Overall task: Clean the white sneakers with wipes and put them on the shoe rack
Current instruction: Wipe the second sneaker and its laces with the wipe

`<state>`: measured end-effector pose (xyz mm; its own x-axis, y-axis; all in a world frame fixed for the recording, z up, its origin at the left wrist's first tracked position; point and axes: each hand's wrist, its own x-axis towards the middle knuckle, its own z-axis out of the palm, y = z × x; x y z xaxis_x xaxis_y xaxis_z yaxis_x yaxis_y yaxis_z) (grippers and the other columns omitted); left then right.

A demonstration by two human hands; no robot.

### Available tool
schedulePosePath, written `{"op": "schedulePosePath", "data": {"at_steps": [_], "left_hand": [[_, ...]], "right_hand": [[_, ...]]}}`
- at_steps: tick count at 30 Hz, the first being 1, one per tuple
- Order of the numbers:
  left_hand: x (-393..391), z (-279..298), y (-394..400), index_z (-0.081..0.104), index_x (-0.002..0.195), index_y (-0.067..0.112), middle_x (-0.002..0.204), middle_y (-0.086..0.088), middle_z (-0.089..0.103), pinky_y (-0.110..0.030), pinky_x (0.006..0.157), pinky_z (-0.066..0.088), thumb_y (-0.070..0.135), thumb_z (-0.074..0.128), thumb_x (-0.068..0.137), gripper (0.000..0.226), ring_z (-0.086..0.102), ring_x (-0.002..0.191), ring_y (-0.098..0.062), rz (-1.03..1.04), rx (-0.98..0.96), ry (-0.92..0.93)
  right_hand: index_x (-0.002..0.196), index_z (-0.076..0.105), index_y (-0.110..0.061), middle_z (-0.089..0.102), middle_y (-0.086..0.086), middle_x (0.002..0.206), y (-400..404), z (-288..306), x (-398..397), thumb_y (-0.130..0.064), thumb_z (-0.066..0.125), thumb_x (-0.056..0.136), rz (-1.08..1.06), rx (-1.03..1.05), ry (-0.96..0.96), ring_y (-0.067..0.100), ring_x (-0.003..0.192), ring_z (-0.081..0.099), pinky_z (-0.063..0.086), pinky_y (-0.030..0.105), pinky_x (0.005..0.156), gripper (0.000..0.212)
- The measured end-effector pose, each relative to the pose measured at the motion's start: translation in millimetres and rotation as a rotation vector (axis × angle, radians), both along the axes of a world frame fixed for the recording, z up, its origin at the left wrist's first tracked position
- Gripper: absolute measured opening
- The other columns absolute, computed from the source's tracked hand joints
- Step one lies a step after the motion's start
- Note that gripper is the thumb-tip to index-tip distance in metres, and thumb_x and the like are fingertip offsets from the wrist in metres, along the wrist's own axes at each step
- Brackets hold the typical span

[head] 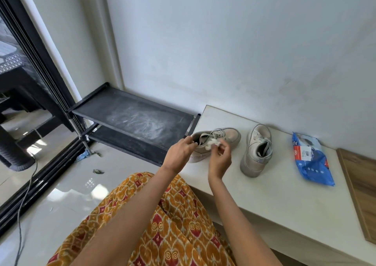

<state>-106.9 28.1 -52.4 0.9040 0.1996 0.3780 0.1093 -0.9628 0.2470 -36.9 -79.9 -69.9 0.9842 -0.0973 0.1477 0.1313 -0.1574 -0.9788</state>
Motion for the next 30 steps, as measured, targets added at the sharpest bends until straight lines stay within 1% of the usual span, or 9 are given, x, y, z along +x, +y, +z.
{"op": "schedulePosePath", "data": {"at_steps": [2,5,10,14,17,20,25,28,30], "left_hand": [[-2,0,1,0.066,0.084,0.011,0.076,-0.003,0.054,-0.029,0.036,0.041,0.004,0.075,0.074,0.015,0.053,0.056,-0.021,-0.009,-0.020,-0.017],[-3,-2,3,0.068,0.086,0.011,0.074,-0.003,0.056,-0.029,0.037,0.043,0.006,0.075,0.075,0.015,0.054,0.057,-0.021,-0.011,-0.029,-0.022],[-3,1,-3,0.062,0.082,0.010,0.076,-0.003,0.052,-0.031,0.036,0.043,0.009,0.073,0.079,0.012,0.051,0.059,-0.020,0.004,0.000,0.024],[0,8,-10,0.060,0.093,0.014,0.090,-0.004,0.050,-0.034,0.041,0.047,0.010,0.065,0.085,0.011,0.049,0.067,-0.022,-0.004,0.024,0.063],[2,12,-11,0.066,0.095,0.014,0.092,-0.005,0.054,-0.032,0.046,0.040,0.009,0.058,0.089,0.011,0.052,0.070,-0.025,-0.017,-0.033,0.062],[3,12,-1,0.069,0.083,0.010,0.082,-0.005,0.056,-0.033,0.043,0.040,0.000,0.062,0.081,0.012,0.056,0.065,-0.029,-0.038,-0.074,0.039],[4,9,7,0.074,0.086,0.012,0.072,-0.003,0.055,-0.032,0.041,0.047,-0.003,0.072,0.072,0.021,0.056,0.059,-0.025,-0.061,-0.125,-0.018],[4,4,5,0.074,0.088,0.012,0.073,-0.003,0.054,-0.033,0.042,0.048,-0.003,0.071,0.074,0.021,0.055,0.059,-0.024,-0.064,-0.135,-0.045],[3,0,6,0.072,0.092,0.012,0.077,-0.003,0.055,-0.035,0.044,0.049,-0.001,0.068,0.078,0.019,0.055,0.063,-0.025,-0.055,-0.157,-0.058]], "right_hand": [[0.100,0.065,-0.005,0.067,0.003,0.098,9,-6,-6,-0.005,0.064,0.085,0.030,-0.047,-0.015,0.015,0.090,0.062,0.049,0.022,0.082,0.015],[0.092,0.062,-0.004,0.069,0.010,0.095,6,-24,-12,-0.004,0.064,0.085,0.071,-0.131,-0.012,0.025,0.088,0.064,0.051,0.034,0.078,0.007],[0.091,0.063,-0.005,0.069,0.011,0.093,-18,-23,6,-0.004,0.062,0.085,0.206,-0.359,-0.073,0.027,0.085,0.062,0.046,0.030,0.072,0.007],[0.097,0.063,-0.003,0.069,0.012,0.098,-19,-12,6,-0.006,0.062,0.086,0.079,-0.301,-0.092,0.028,0.088,0.062,0.041,0.026,0.070,0.011],[0.094,0.062,-0.006,0.067,0.006,0.096,-8,-4,-11,-0.005,0.062,0.086,0.204,-0.301,-0.248,0.020,0.086,0.062,0.046,0.027,0.072,0.008],[0.096,0.060,-0.009,0.062,0.002,0.097,0,-5,-25,-0.005,0.062,0.085,0.295,-0.344,-0.312,0.013,0.086,0.057,0.046,0.023,0.069,0.011],[0.091,0.060,0.000,0.058,0.015,0.100,-7,-28,-15,0.006,0.057,0.081,0.254,-0.423,-0.109,0.028,0.087,0.056,0.036,0.023,0.067,0.012],[0.090,0.062,0.001,0.062,0.019,0.098,-18,-35,3,0.001,0.056,0.084,0.108,-0.325,0.132,0.035,0.090,0.058,0.036,0.025,0.069,0.009],[0.088,0.062,-0.005,0.065,0.016,0.095,-19,-29,7,-0.002,0.057,0.084,0.061,-0.242,0.144,0.031,0.088,0.059,0.039,0.025,0.071,0.007]]}}
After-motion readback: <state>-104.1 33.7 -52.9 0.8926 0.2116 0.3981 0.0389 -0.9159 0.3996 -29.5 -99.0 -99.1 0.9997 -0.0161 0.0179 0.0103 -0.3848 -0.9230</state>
